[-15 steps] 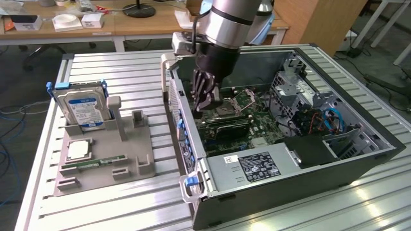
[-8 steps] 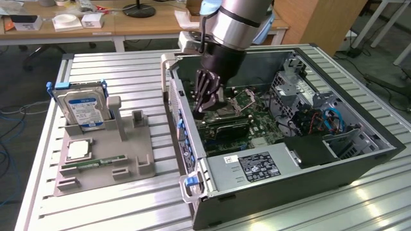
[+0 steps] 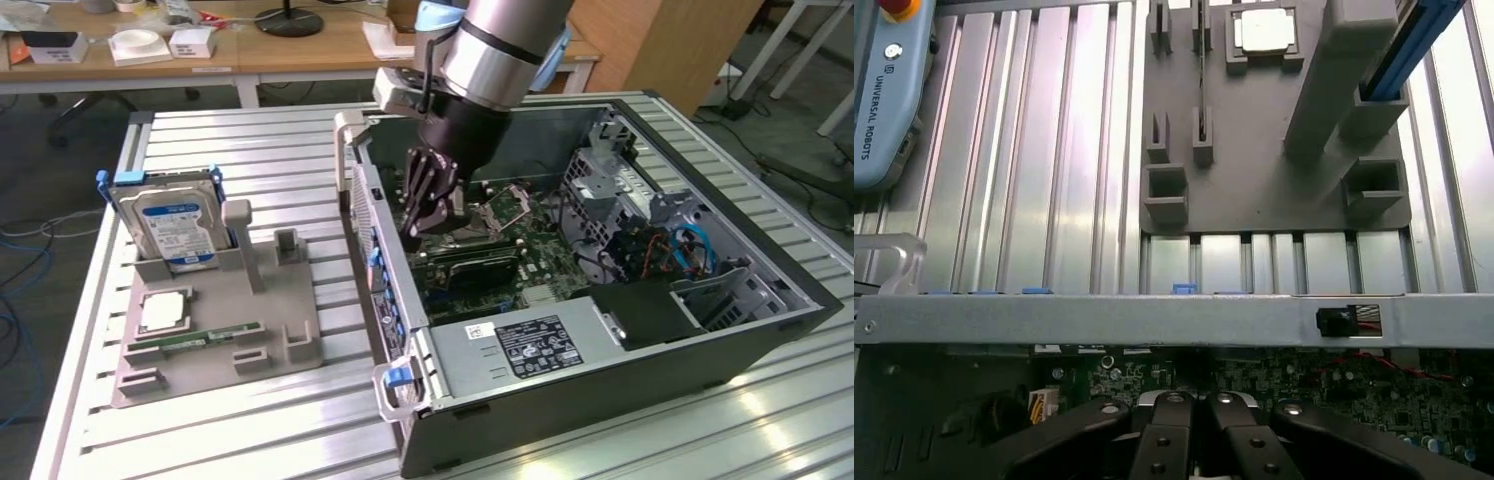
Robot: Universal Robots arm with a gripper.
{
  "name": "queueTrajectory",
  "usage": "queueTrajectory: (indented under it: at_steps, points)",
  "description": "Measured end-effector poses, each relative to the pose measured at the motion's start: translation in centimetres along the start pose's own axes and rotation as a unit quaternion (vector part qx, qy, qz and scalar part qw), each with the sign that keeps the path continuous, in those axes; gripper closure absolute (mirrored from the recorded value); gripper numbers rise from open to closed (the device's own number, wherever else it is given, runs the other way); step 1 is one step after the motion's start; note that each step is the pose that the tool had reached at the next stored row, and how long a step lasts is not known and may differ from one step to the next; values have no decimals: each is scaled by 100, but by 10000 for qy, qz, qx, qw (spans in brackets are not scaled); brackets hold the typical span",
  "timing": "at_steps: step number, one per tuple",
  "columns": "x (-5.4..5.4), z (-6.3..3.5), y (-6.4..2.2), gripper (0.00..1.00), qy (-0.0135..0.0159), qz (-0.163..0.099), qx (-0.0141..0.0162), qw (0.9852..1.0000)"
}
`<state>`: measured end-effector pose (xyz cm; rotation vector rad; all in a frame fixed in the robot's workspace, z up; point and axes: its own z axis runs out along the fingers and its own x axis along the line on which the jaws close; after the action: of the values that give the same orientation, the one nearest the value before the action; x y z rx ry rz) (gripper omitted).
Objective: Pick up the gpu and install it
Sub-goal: 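Press down on the gpu until it lock into place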
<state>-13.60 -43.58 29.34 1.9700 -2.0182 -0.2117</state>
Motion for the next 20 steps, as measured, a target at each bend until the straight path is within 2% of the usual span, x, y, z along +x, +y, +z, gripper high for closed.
queueTrajectory:
  at_steps: [20]
  points:
    - [2, 72, -27, 90, 2, -2, -13, 10000]
